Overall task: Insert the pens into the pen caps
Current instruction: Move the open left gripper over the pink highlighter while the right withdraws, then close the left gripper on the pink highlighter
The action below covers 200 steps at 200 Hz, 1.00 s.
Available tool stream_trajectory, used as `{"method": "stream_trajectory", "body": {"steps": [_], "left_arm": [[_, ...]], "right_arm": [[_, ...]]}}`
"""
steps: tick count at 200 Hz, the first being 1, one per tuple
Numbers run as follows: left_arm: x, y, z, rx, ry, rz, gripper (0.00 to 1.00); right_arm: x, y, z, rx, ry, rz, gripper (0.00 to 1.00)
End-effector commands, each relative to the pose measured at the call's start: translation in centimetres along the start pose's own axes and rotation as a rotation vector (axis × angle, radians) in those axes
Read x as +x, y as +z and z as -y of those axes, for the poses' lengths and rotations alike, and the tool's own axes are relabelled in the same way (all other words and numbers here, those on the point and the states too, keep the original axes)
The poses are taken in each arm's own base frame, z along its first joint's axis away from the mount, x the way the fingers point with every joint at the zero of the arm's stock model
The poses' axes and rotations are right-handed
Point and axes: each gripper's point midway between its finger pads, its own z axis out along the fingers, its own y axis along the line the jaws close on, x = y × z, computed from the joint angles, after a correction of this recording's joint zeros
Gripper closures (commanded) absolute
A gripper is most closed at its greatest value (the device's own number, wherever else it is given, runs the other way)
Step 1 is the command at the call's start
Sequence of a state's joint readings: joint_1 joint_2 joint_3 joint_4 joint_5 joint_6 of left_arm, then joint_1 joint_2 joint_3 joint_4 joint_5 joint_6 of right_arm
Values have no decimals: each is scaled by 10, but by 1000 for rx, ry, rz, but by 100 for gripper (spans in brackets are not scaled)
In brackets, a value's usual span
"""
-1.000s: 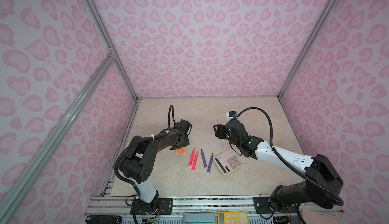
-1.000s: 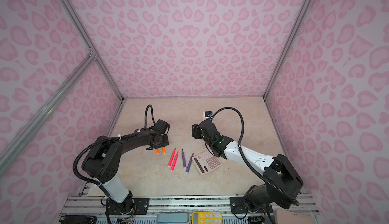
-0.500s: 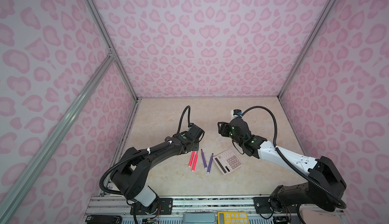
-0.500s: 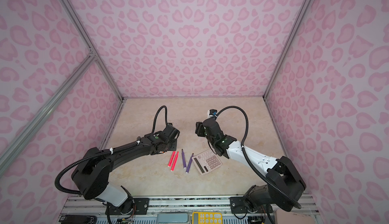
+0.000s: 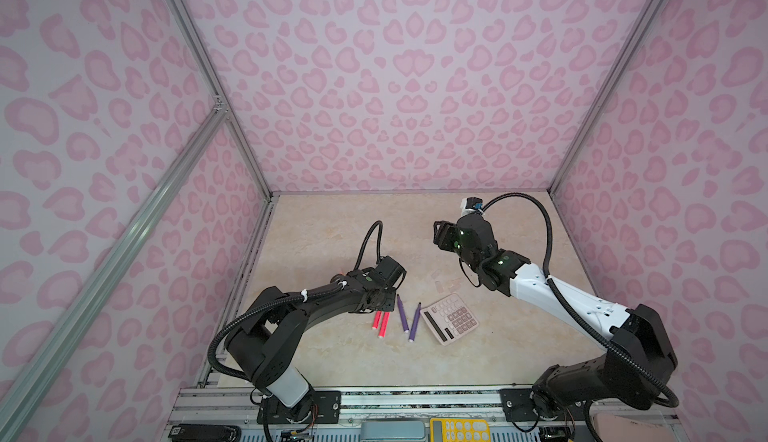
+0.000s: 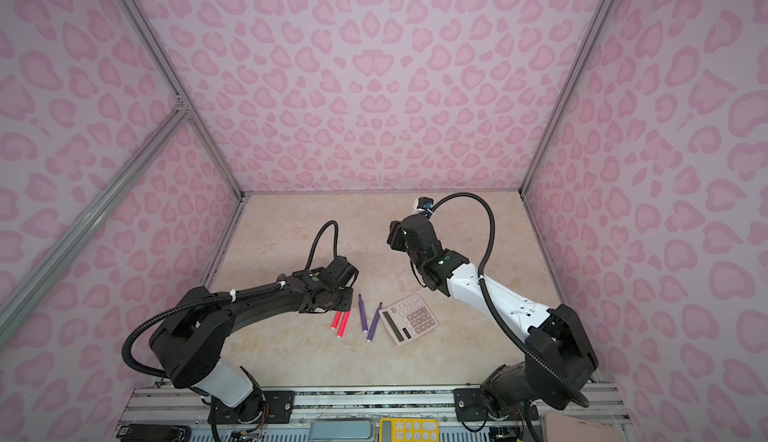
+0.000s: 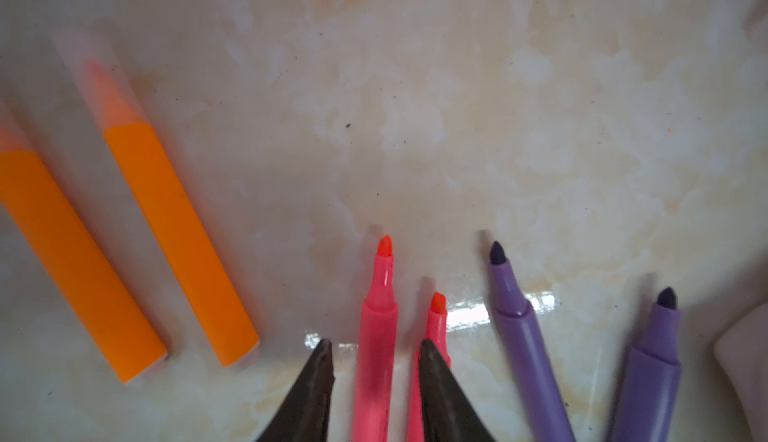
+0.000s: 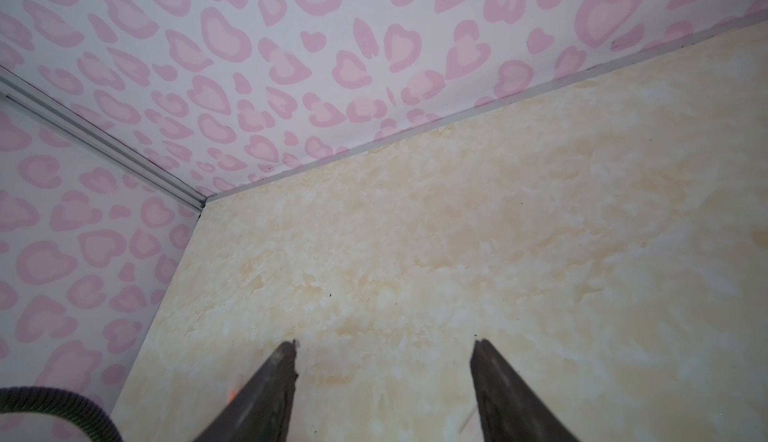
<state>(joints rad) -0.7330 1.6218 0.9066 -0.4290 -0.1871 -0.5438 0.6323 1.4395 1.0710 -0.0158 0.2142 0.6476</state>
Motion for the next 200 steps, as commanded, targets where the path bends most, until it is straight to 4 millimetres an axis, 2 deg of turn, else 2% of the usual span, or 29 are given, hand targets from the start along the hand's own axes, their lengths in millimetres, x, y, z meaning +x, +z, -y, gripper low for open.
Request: {"method": "stream_trajectory", "body": {"steps": [1,29,63,101,136,172,197,200], "left_arm": [[6,8,4,20,3,-23,63],[12,15,10,19,19,-49,63],[10,16,5,-32,36,-46,63],[6,5,-5,-64,45,-2,62],[23,14,-14,-89,56,-34,63],[28,18,-7,-55,63,-62,63],[27,15,-8,-57,63,-55,63],[27,15,-8,-56,63,-52,66]], "right_arm": [[8,0,11,20,-53,-1,32],[23,3,40,50,-51,-14,32],[27,-4,62,68,-46,-38,31],[29,-5,69,53,-42,-28,31],[31,-3,66,44,-42,-67,31],[29,-6,65,40,-27,-58,31],[29,-8,66,39,-25,-53,31],[29,-8,66,40,-25,-53,31]]}}
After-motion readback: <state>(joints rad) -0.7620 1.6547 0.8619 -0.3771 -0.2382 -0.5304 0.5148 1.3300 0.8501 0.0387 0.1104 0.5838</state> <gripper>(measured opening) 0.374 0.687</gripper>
